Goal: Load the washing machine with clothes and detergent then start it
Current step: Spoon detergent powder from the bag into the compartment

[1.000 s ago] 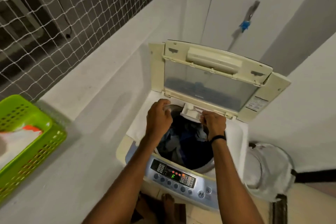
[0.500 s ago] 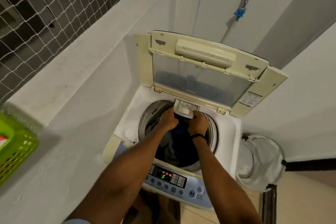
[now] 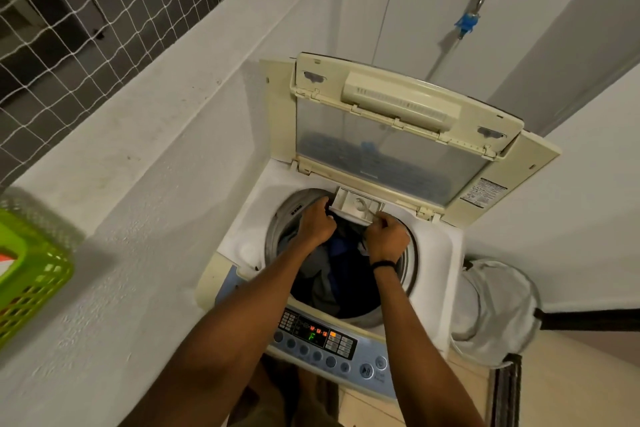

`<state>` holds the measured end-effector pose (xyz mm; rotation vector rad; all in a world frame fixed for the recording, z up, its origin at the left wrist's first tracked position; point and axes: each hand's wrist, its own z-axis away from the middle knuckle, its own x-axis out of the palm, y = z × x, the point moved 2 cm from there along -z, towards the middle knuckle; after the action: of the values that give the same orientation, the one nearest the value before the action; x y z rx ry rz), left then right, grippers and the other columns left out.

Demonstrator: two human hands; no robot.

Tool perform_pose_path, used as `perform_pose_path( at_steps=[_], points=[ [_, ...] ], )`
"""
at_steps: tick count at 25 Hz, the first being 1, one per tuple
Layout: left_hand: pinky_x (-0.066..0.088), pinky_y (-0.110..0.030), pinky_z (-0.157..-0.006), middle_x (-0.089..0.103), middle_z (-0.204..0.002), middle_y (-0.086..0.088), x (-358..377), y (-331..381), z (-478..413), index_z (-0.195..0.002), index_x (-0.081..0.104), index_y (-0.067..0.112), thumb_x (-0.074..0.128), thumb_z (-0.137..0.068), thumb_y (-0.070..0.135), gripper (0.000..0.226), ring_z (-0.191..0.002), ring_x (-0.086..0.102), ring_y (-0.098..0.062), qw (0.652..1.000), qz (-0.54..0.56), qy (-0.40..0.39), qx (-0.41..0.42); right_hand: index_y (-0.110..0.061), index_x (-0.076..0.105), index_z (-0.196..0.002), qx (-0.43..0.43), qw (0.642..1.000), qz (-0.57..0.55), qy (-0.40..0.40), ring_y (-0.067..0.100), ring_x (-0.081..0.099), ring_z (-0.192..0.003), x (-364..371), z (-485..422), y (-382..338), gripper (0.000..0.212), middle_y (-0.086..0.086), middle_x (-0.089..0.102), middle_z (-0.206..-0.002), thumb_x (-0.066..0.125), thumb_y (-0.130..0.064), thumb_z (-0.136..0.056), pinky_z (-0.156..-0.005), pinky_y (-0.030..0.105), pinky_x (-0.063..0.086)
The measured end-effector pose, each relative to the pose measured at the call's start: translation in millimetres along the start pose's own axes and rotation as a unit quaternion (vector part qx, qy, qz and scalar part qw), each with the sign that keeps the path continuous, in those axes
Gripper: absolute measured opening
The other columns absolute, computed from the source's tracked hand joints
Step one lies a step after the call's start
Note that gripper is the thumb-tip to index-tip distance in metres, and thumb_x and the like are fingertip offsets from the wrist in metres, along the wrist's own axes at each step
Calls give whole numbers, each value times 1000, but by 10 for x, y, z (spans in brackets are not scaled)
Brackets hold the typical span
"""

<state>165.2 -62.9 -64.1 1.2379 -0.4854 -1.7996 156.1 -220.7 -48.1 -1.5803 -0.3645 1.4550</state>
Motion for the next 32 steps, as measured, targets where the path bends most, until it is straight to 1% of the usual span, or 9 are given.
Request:
perform_pose_path(
  at_steps=[3, 7, 9, 11, 13, 17, 24, 28, 32],
  points=[
    [42, -30, -106, 53, -144, -8, -332, 15, 232, -144, 46, 12, 56, -95, 11, 50, -131, 52, -25, 993, 103, 57, 1, -10, 76, -96, 64, 990, -123, -30, 29, 70, -90, -48, 24, -85, 21, 11, 75, -93, 65, -5, -80, -86, 34, 56],
    [51, -18, -86, 65, -123, 0, -960, 59, 730, -130, 58, 20, 64, -91, 21, 40, -110, 64, -16, 969, 186, 158, 47, -14, 75, -72, 132, 928, -318, -141, 29, 71, -87, -40, 182, -435, 5, 8, 75, -85, 72, -14, -69, -89, 45, 57],
    [51, -10, -77, 67, -118, 2, -1305, 87, 1042, -126, 61, 22, 66, -90, 20, 36, -102, 67, -14, 947, 243, 201, 62, -4, 75, -83, 167, 884, -402, -171, 32, 71, -92, 16, 320, -717, 19, 17, 74, -96, 76, -10, -65, -89, 45, 57],
    [55, -20, -80, 70, -112, -2, -1657, 92, 1364, -122, 64, 21, 67, -90, 15, 33, -98, 69, -15, 919, 303, 238, 80, 2, 70, -92, 169, 848, -455, -212, 32, 72, -94, 18, 543, -1062, 16, 19, 73, -100, 70, 2, -76, -85, 39, 58],
    [56, -33, -87, 72, -107, -5, -2034, 70, 1745, -119, 65, 18, 67, -89, 10, 31, -97, 69, -16, 890, 350, 272, 110, 3, 70, -89, 126, 835, -461, -273, 32, 72, -89, 9, 841, -1455, 11, 19, 73, -91, 63, 5, -80, -82, 34, 59],
    [55, -39, -90, 70, -104, -8, -2672, 17, 2511, -115, 65, 14, 66, -89, 4, 28, -94, 65, -14, 853, 358, 347, 154, 4, 71, -87, 66, 812, -432, -386, 30, 72, -83, 38, 1407, -2144, 11, 17, 74, -79, 61, 4, -81, -72, 24, 58],
    [53, -16, -75, 73, -106, -5, -3359, -434, 3625, -112, 69, 12, 66, -91, 2, 24, -88, 66, -5, 813, 305, 481, 118, 5, 71, -87, -57, 752, -336, -564, 31, 74, -81, 143, 2489, -3044, 19, 20, 74, -79, 54, 12, -84, -73, 28, 61],
    [53, -18, -79, 74, -100, 2, -3633, -910, 3878, -108, 71, 15, 68, -91, 7, 20, -86, 66, -5, 789, 280, 545, 45, 6, 71, -87, -112, 747, -267, -598, 28, 74, -72, 400, 2949, -3304, 16, 20, 74, -72, 58, 13, -83, -67, 26, 60],
    [51, -14, -76, 72, -98, 8, -3747, -1233, 3923, -105, 70, 26, 70, -90, 12, 22, -83, 65, 0, 789, 249, 561, -21, 4, 74, -87, -202, 774, -191, -569, 23, 73, -65, 646, 3184, -3418, 14, 21, 73, -73, 61, 10, -84, -64, 29, 59]
  ],
)
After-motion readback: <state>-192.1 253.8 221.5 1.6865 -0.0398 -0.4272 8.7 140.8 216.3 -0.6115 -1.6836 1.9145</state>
